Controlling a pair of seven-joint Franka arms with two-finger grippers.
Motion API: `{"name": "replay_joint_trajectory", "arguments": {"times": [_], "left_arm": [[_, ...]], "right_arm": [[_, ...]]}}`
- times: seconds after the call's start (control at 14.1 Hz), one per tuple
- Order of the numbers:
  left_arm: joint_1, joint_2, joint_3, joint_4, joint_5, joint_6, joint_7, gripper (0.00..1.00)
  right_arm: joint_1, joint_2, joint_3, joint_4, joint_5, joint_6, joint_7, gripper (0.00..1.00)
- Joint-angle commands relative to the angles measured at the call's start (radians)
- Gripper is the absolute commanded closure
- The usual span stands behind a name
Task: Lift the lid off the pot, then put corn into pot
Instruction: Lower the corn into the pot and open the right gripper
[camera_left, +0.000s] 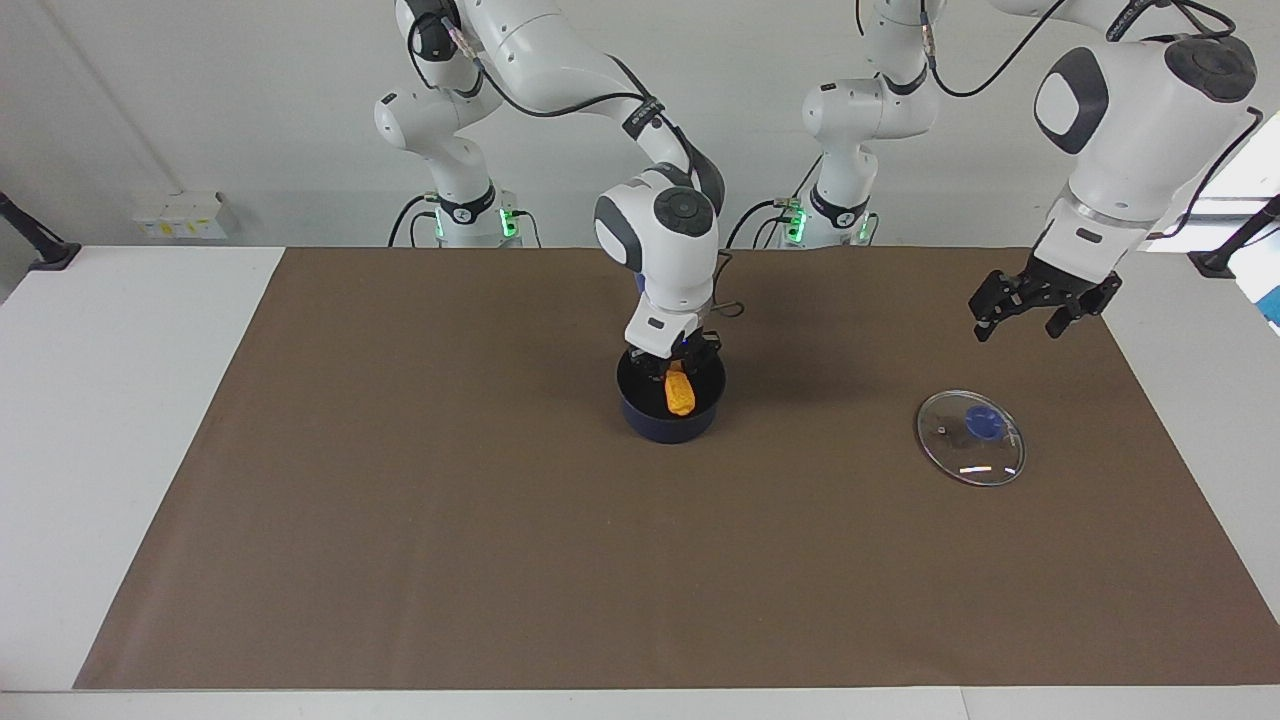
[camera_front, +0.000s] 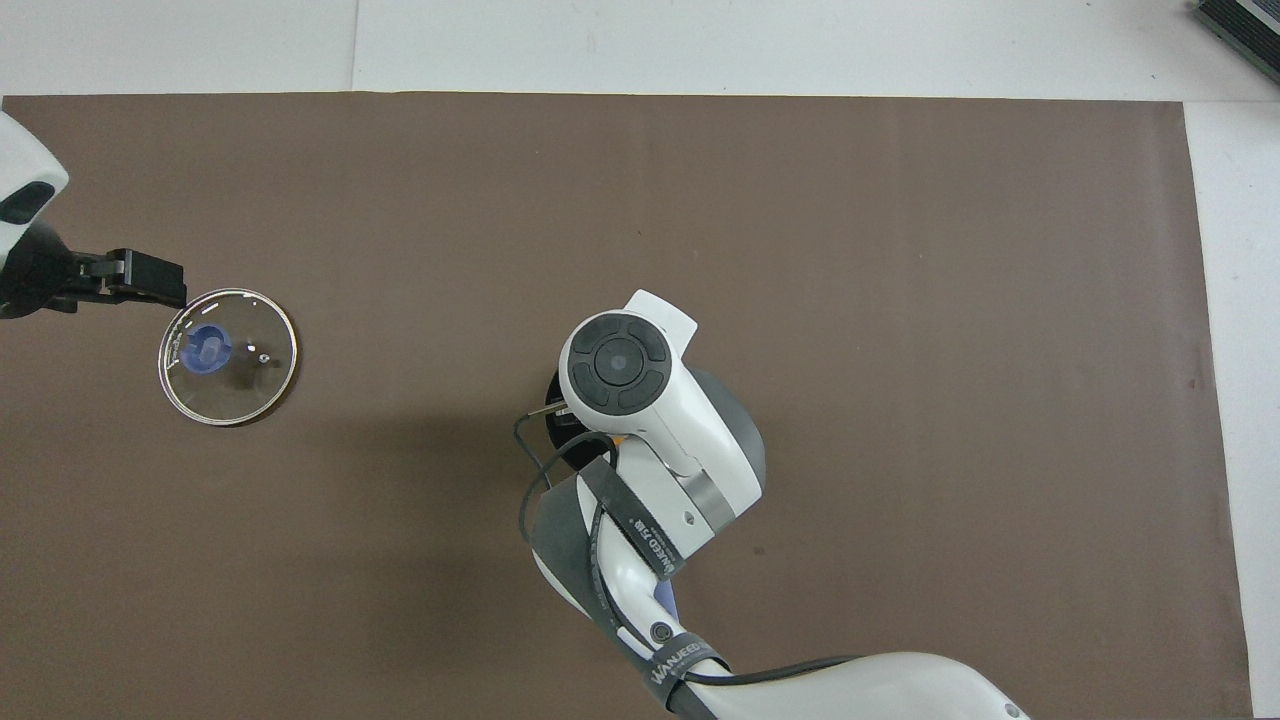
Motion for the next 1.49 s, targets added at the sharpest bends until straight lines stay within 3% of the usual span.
{"name": "replay_joint_trajectory", "arguments": {"times": [0.0, 0.14, 0.28, 0.5, 0.64, 0.71, 0.92, 1.42], "left_arm": [[0.009, -0.070, -0.003, -0.043, -0.011, -0.074, 0.007, 0.00], [0.010, -0.068, 0.005, -0.022, -0.052, -0.100, 0.008, 0.00], [0.011, -0.062, 0.005, 0.012, -0.054, -0.102, 0.011, 0.00], [0.009, -0.009, 0.003, 0.112, -0.040, -0.201, 0.013, 0.00], [0.006, 0.007, 0.003, 0.144, -0.039, -0.232, 0.011, 0.00], [0.004, 0.007, 0.003, 0.144, -0.039, -0.231, 0.010, 0.00], [0.001, 0.007, 0.003, 0.146, -0.039, -0.232, 0.008, 0.00], [0.010, -0.009, 0.003, 0.121, -0.045, -0.228, 0.004, 0.00]], "right_arm": [[-0.001, -0.042, 0.000, -0.057, -0.017, 0.035, -0.031, 0.98], [-0.001, -0.042, 0.000, -0.059, -0.017, 0.037, -0.032, 0.69], [-0.001, -0.045, 0.000, -0.066, -0.017, 0.038, -0.034, 0.53], [-0.001, -0.043, 0.001, -0.066, -0.017, 0.043, -0.038, 0.17], [-0.001, -0.042, 0.000, -0.057, -0.018, 0.038, -0.038, 0.05], [-0.001, -0.042, -0.002, -0.051, -0.021, 0.035, -0.034, 0.00], [-0.018, -0.085, -0.012, -0.036, -0.029, 0.026, -0.038, 0.00], [-0.219, -0.233, -0.018, -0.036, -0.052, -0.026, -0.104, 0.00]]}}
